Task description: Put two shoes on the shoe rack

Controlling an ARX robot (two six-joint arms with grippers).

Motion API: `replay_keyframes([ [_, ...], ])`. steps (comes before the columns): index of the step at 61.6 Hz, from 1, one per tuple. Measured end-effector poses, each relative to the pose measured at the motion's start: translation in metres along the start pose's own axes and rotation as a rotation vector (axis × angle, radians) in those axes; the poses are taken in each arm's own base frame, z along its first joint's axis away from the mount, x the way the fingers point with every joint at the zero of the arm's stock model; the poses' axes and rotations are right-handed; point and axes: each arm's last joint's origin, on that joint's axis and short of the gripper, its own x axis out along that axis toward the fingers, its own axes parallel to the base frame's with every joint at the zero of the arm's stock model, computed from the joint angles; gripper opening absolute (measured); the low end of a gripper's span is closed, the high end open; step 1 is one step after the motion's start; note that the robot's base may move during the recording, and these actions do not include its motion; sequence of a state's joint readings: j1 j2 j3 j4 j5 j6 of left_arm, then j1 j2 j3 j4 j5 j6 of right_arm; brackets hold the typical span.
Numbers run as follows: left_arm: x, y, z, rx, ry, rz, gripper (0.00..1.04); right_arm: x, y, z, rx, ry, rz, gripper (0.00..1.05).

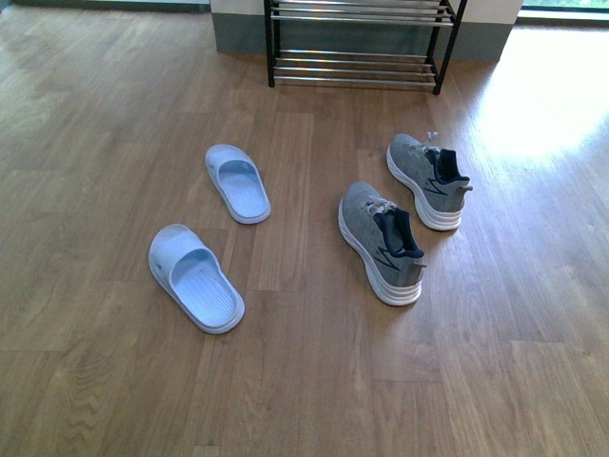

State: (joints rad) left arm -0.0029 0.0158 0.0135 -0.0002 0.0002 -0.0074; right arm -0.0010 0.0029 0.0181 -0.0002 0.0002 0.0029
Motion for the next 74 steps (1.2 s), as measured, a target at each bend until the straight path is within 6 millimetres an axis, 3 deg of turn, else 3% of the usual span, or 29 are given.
replay_keyframes([
  [74,0.0000,0.0000,0.0000,0.000,0.000,0.000,0.95,0.0000,0.0000,0.0000,0.000,0.000,0.000,0.95],
])
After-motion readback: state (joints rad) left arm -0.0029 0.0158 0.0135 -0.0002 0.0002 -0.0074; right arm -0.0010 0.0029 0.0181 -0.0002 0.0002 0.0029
